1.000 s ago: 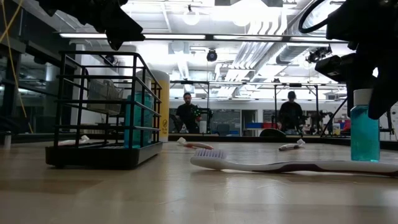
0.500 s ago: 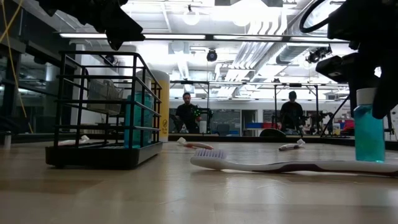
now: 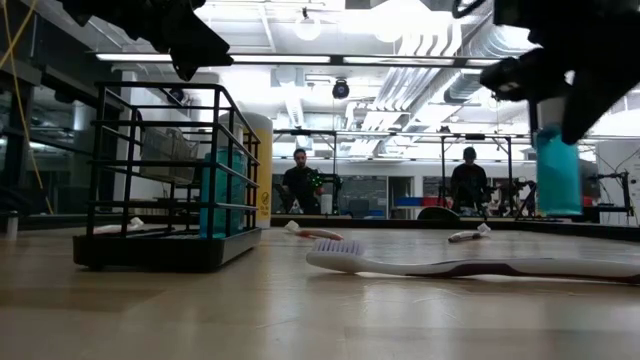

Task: Pick & Place toothbrushing station
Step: Put the blue mouthwash into the middle section of the black wire organizer

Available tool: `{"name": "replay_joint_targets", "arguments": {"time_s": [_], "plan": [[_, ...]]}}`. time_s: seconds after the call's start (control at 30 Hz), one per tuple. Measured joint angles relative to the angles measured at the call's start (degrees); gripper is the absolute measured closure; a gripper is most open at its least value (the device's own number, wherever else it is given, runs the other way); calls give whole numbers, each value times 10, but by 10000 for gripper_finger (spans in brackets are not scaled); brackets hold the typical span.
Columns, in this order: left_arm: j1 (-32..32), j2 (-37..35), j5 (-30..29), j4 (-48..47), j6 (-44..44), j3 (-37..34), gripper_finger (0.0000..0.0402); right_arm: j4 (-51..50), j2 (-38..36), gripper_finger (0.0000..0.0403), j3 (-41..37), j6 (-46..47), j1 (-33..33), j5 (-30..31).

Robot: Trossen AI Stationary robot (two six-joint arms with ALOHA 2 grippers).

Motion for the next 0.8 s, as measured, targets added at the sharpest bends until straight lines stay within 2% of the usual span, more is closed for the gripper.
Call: {"name": "replay_joint_targets", "arguments": {"time_s": [0.53, 0.8], "plan": [[0, 0, 0, 0, 0, 0, 266, -93, 101, 317, 179, -112, -33, -1], [0, 0, 0, 1, 0, 0, 266, -136, 142, 317, 249, -129, -40, -9]]}}
